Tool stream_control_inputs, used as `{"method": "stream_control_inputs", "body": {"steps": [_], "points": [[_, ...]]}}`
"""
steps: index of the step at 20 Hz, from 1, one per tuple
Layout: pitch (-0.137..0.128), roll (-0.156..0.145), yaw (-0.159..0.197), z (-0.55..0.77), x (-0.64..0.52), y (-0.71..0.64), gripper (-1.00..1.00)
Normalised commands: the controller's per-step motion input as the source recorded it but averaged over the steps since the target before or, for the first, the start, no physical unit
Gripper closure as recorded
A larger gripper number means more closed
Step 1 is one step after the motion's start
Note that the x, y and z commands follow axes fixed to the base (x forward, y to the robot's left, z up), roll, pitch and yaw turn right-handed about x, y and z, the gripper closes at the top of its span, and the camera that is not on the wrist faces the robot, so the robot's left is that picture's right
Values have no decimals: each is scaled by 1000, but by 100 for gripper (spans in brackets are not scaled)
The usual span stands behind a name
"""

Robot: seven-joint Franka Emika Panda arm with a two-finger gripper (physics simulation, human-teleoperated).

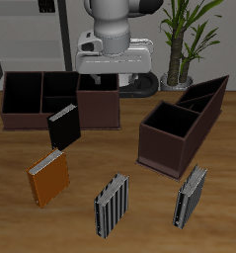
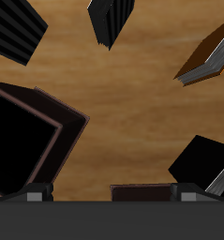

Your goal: Place the orange book into the back desk caddy's right compartment and place the right striped book into the back desk caddy's left compartment and place the black book into the back desk caddy's left compartment

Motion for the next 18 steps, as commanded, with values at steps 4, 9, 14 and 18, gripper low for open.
{"method": "stream_control_inputs", "body": {"steps": [4, 9, 14, 18], "points": [[-9, -28, -8, -5, 14, 29, -100], [2, -48, -6, -18, 83, -31, -100], [-23, -80, -4, 148, 215, -108, -100], [-36, -92, 6, 220, 395, -266, -100]]}}
